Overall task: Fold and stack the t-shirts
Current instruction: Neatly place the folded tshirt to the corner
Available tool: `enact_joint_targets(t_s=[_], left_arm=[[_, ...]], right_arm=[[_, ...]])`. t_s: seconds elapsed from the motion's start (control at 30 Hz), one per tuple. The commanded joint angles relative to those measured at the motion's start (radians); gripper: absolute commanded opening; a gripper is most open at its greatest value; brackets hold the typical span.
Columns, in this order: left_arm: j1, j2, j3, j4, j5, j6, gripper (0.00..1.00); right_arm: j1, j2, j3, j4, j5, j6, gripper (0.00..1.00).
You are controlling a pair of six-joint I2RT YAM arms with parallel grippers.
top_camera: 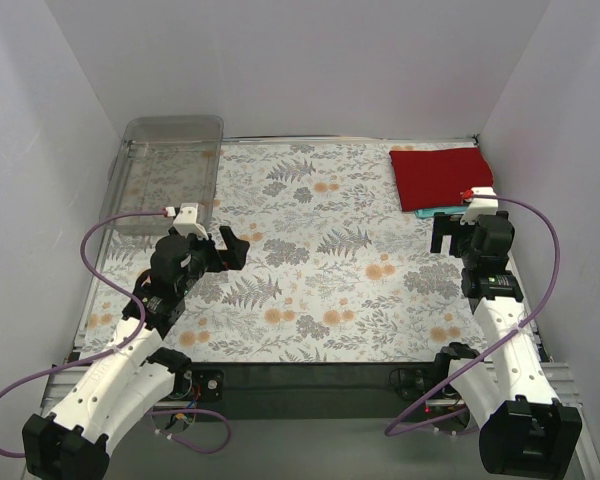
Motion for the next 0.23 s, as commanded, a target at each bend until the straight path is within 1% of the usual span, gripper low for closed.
enact_joint_targets(t_s=[0.0,0.17,0.2], left_arm=[[0.006,-0.020,-0.010,0.015,0.004,0.013,0.98],[0.007,-0.015,-0.009,0.017,0.006,0.013,0.98],[0.006,-0.017,-0.009,0.017,0.006,0.013,0.98]], right_arm=[[-0.004,-0.009,-0.009,0.051,0.023,0.006,0.97],[-0.004,-0.009,-0.012,0.054,0.005,0.000,0.97],[-0.004,-0.008,-0.012,0.056,-0.004,-0.009,0.98]])
